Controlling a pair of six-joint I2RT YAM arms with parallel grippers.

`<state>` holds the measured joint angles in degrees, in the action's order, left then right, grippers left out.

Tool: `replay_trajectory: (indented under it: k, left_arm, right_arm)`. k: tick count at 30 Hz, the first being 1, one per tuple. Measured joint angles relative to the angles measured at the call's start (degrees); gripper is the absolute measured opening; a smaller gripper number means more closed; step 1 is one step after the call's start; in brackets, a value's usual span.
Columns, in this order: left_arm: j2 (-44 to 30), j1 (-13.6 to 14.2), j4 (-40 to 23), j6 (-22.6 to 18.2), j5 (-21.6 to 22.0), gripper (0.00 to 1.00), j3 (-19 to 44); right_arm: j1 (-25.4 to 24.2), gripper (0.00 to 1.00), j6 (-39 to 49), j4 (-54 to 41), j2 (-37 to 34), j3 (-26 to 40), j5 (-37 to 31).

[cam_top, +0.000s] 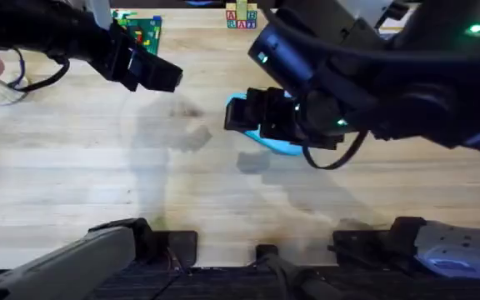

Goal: Unzip the bag, pick up the pens from the table one at a time and place them inside, then zip the bag closed.

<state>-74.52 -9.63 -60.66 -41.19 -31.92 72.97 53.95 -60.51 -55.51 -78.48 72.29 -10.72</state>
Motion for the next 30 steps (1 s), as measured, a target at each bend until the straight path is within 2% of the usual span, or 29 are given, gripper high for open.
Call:
replay_trajectory:
  k: [3, 7, 13, 18, 30]
  left_arm:
    - [0.0, -0.56, 0.0, -0.48, -0.02, 0.992, 0.0]
    - [0.0, -2.66, -0.02, -1.04, -0.18, 0.993, 0.0]
    - [0.0, -5.14, -0.02, -2.32, -2.89, 0.992, 0.0]
    - [0.0, -5.69, -0.02, -3.47, -3.91, 0.992, 0.0]
    - [0.0, -6.41, -0.11, -4.11, -4.59, 0.992, 0.0]
  right_arm:
    - [0.28, 0.996, -0.91, 1.13, -1.13, 0.0, 0.0]
    - [0.55, 0.996, -2.7, 3.25, -2.26, 0.0, 0.0]
    - [1.47, 0.996, -4.29, 5.91, -3.41, 0.0, -0.53]
    - [1.79, 0.996, -4.71, 6.23, -4.74, 0.99, -2.17]
    - [2.19, 0.995, -4.44, 4.02, -12.64, 8.59, -5.06]
